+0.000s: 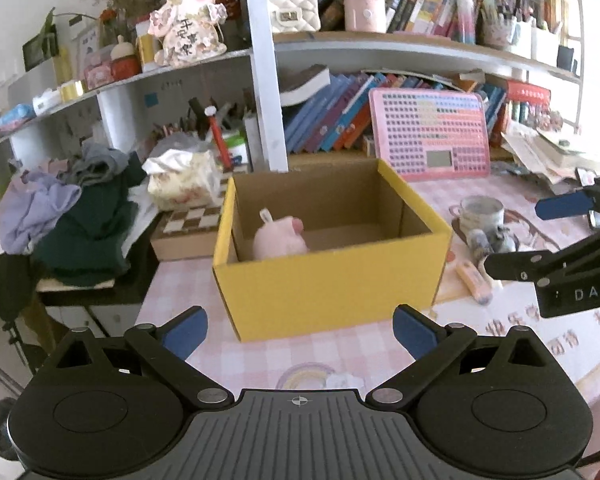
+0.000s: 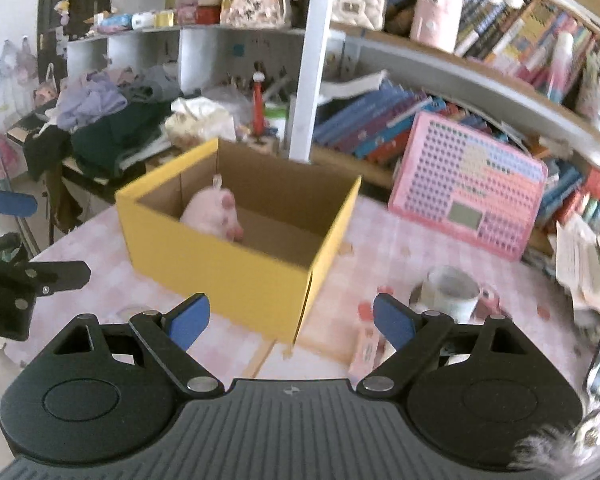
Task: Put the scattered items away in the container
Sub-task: 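Withdraw both tools from the box back toward the remaining items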
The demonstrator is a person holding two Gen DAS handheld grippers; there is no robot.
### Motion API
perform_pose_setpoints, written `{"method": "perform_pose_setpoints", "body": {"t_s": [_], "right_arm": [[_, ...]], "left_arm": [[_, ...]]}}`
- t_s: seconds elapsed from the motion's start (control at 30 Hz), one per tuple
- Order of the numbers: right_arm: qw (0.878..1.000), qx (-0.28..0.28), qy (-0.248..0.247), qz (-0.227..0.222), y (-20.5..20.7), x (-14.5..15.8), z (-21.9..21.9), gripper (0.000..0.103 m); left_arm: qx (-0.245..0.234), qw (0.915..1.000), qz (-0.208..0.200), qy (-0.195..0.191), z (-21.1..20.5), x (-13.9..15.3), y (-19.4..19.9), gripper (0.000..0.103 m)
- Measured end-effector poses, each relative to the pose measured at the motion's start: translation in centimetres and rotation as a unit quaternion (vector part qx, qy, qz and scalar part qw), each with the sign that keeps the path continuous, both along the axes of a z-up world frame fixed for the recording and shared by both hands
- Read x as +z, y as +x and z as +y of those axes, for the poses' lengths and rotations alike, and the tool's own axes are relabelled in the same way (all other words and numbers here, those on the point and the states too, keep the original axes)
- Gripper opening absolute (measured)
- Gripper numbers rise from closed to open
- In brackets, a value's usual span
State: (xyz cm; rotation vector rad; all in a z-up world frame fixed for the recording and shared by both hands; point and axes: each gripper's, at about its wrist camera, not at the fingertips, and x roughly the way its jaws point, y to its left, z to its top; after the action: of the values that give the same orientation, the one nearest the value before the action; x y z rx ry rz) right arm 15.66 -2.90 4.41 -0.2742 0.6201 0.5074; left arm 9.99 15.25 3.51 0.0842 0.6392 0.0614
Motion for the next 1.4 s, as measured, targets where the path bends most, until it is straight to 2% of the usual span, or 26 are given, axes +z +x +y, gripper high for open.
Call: {"method": "perform_pose_setpoints", "body": {"t_s": [0.13,0.4,0.63,1.0,1.13,1.4], "right_arm": [[1.0,-0.009,-0.001,0.009,-1.8,-1.2,-0.1,0.089],[0.999,-0.023,-0.019,-0.017,-4.5,-3.0,0.2,0.089],[0.999,-0.049,-0.009,0.005,-5.8,-4.3,-0.3,0.089],[0.996,-0.089,0.006,0.028,-7.9,-5.2,-1.1,0.09],[0.995,-0.092,-0.002,0.028,-8.5,-5.4,-1.2,0.092],[0.994,-0.096,-0.019,0.04,-9.1,-6.1,-1.6,0.095]], "left_arm": [[0.004,1.0,0.006,-0.004,-0.3,-0.5,-1.0,0.101],[0.022,0.9996,0.014,-0.009,-0.8,-1.9,-3.0,0.101],[0.027,0.9991,0.034,-0.003,-1.4,-3.6,-5.1,0.101],[0.046,0.9977,0.038,-0.033,-0.7,-4.5,-6.6,0.101],[0.036,0.9971,0.05,-0.044,-0.9,-5.2,-6.5,0.101],[-0.014,0.9971,0.061,-0.043,-2.9,-5.7,-6.1,0.101]]}}
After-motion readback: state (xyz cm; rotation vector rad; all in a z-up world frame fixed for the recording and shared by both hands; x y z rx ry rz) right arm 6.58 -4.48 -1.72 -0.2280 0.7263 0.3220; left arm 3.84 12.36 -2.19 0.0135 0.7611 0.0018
